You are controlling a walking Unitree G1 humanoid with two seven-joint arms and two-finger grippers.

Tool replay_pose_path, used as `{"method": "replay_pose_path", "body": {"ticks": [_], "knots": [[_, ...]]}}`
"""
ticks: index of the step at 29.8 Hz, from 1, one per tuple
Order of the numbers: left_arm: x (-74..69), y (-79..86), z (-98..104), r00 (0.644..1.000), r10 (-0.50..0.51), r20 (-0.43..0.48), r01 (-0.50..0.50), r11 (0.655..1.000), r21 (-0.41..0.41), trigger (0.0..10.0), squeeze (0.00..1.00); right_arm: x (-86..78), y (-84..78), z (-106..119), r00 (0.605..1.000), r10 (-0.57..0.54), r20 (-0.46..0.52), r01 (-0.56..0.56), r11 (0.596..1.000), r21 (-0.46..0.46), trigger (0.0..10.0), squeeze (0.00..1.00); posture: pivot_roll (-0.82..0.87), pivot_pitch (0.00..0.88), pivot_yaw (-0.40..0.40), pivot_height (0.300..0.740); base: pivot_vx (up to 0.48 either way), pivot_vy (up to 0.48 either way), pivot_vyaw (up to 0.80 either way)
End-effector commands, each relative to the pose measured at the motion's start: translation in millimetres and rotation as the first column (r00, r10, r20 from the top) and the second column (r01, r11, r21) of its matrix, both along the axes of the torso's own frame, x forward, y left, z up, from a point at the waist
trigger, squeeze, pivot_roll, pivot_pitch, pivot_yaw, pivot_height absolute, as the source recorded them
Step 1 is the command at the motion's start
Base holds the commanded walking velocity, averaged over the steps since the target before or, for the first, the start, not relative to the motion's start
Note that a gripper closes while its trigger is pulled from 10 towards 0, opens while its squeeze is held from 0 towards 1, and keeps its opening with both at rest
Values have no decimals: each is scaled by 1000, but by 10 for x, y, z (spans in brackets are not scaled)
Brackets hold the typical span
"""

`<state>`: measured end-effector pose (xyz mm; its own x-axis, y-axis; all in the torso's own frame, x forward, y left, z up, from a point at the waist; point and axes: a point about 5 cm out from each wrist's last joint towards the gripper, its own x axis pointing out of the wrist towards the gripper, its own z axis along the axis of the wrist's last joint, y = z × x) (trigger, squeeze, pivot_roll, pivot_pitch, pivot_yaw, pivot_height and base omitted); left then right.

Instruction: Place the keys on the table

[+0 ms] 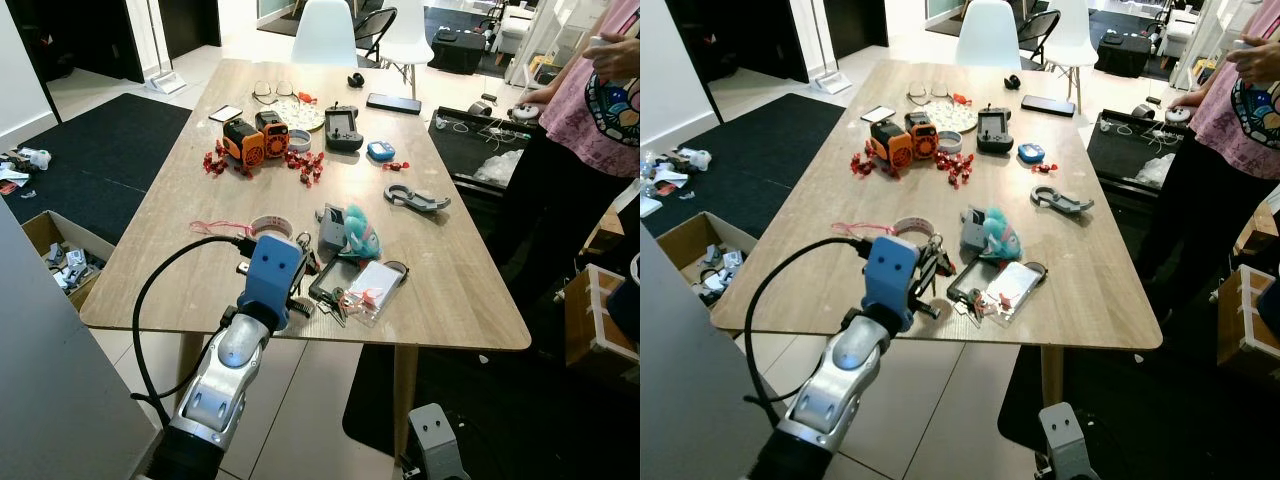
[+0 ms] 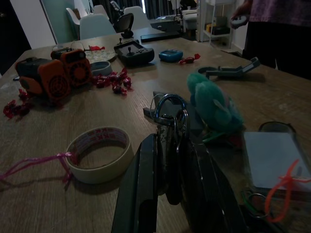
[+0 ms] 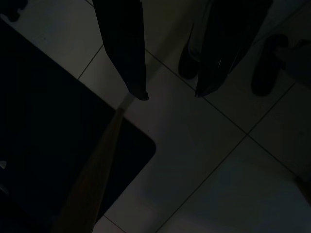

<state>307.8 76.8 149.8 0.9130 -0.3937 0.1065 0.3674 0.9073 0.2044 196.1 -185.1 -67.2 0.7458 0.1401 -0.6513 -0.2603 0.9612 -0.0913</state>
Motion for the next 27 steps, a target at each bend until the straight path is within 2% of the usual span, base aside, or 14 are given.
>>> {"method": "replay_pose_path", "body": {"ticks": [1,8,19,27], "knots": [[15,-62,0,1000,-4,9,4,1000,-12,10000,0,-14,-16,0,1000,-5,7,5,1000,2,10000,0,27,87,-42,740,0,0,0],[49,-95,-31,1000,0,19,0,1000,-5,10000,0,0,-14,9,1000,-4,12,4,1000,3,10000,0,26,89,-41,740,0,0,0],[213,-62,21,995,66,72,-68,998,18,10000,0,6,-5,10,1000,-7,12,7,1000,5,10000,0,27,90,-33,740,0,0,0],[215,-78,7,996,52,76,-54,998,26,10000,0,4,-4,7,1000,-11,11,10,1000,6,10000,0,26,89,-31,740,0,0,0]]}}
